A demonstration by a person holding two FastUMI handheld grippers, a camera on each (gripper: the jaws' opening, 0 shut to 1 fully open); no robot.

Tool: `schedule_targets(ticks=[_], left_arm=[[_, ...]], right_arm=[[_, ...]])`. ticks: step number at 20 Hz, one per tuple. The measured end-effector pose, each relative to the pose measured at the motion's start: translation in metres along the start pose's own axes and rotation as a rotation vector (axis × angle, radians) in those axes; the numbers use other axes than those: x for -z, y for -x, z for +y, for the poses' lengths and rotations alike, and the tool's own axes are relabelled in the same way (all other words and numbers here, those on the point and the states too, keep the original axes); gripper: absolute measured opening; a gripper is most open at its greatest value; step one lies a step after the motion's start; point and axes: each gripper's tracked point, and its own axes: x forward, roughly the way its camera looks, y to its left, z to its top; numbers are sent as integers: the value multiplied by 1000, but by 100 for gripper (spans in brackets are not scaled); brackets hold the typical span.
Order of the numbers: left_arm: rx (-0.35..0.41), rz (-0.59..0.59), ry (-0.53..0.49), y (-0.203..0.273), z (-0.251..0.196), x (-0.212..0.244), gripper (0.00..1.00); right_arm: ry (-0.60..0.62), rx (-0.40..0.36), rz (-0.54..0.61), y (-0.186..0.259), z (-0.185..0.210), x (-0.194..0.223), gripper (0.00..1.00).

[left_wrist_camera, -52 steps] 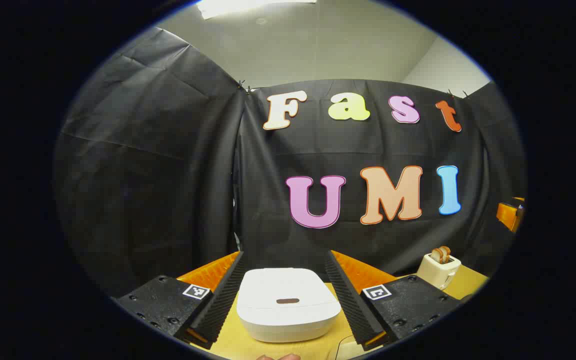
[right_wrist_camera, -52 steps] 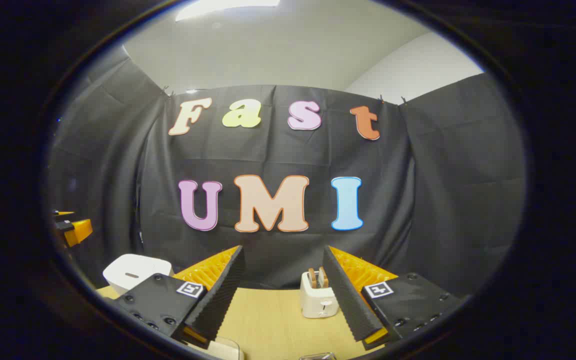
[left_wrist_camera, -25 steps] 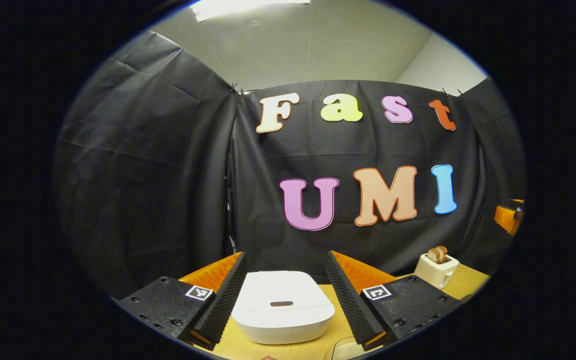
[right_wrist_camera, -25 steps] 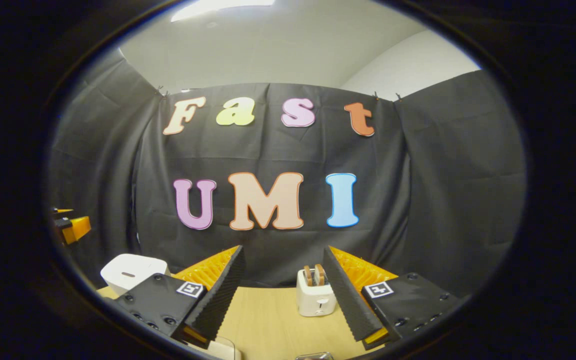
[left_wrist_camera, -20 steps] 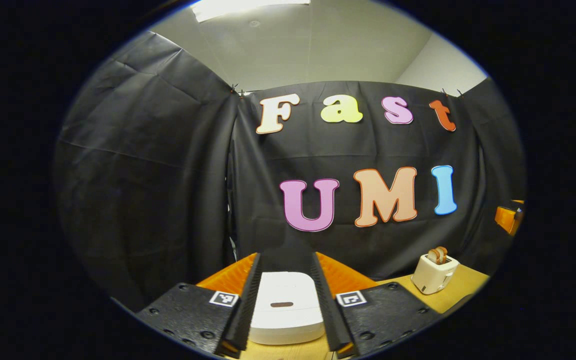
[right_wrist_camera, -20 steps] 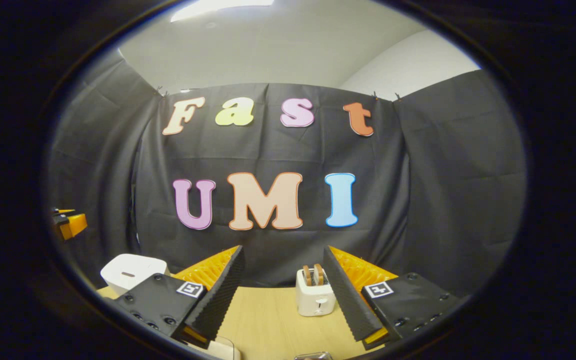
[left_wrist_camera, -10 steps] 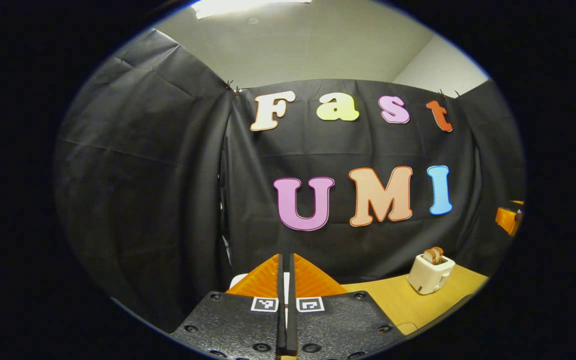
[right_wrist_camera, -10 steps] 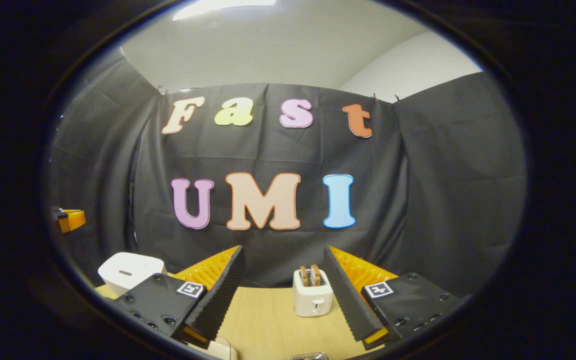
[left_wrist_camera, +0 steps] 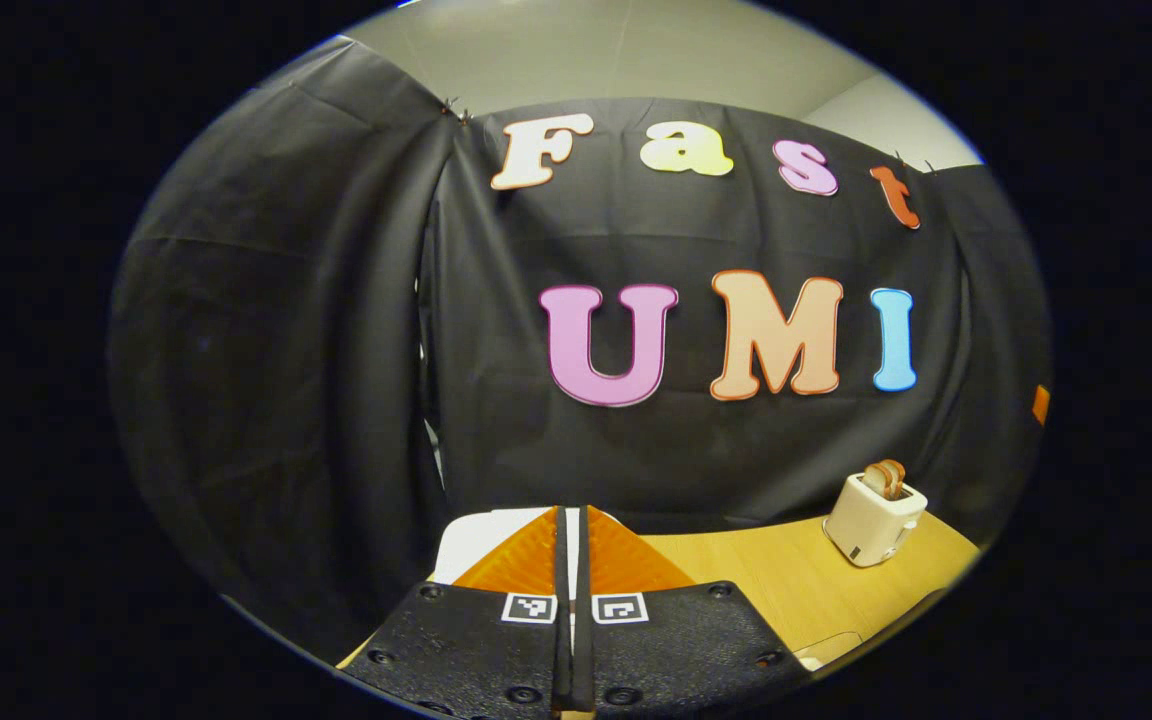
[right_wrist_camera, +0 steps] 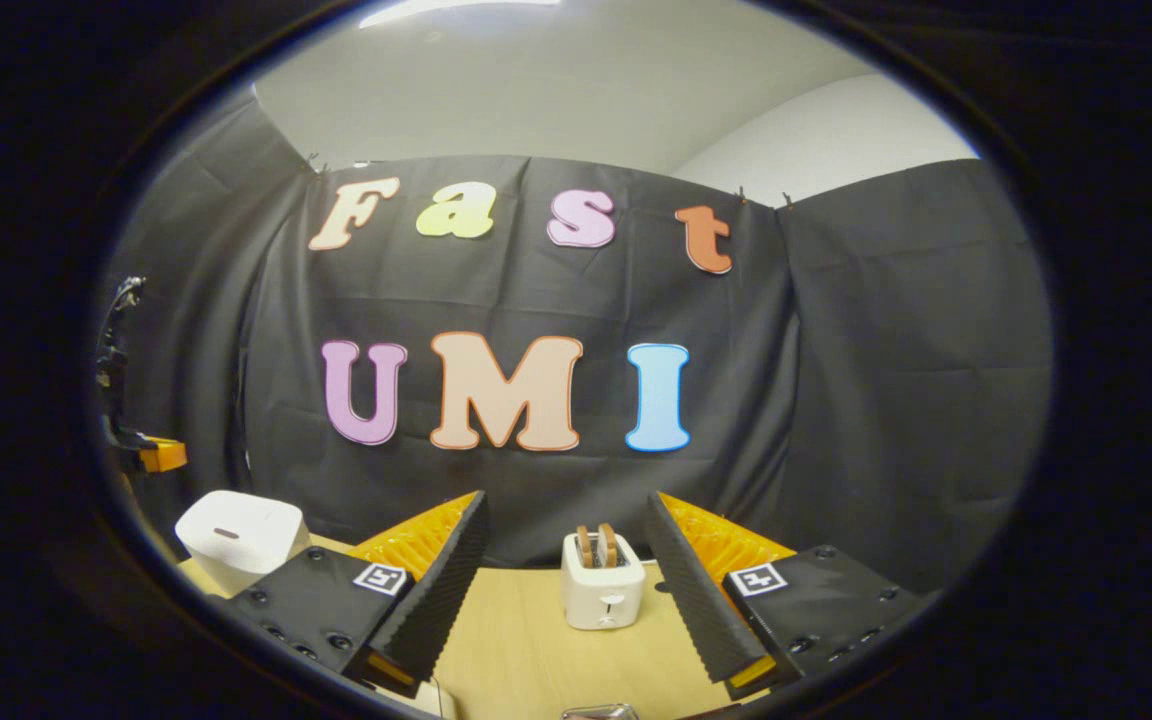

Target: Close the left gripper, press the button to open the rice cooker; take a wooden spoon from the chopstick holder with the right hand, scoop a spoonful of rice and pour it into the rice cooker, then put the wooden spoon back into the chopstick holder.

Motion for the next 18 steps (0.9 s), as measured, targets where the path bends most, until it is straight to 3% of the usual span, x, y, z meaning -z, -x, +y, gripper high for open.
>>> schedule_targets(ticks=[6,14,15,17,18], left_arm=[[18,160,61,-40,3,68,0],[18,308,82,-42,3,133,0],[15,255,71,-48,4,125,0],[12,317,73,-40,3,144,0],[10,274,77,-48,3,130,0]], right_arm=[[36,33,23,-1,-3,6,95],[45,69,45,-1,-13,10,100],[48,70,42,0,-14,9,100],[48,64,42,0,-12,8,100],[46,60,44,1,-12,8,100]])
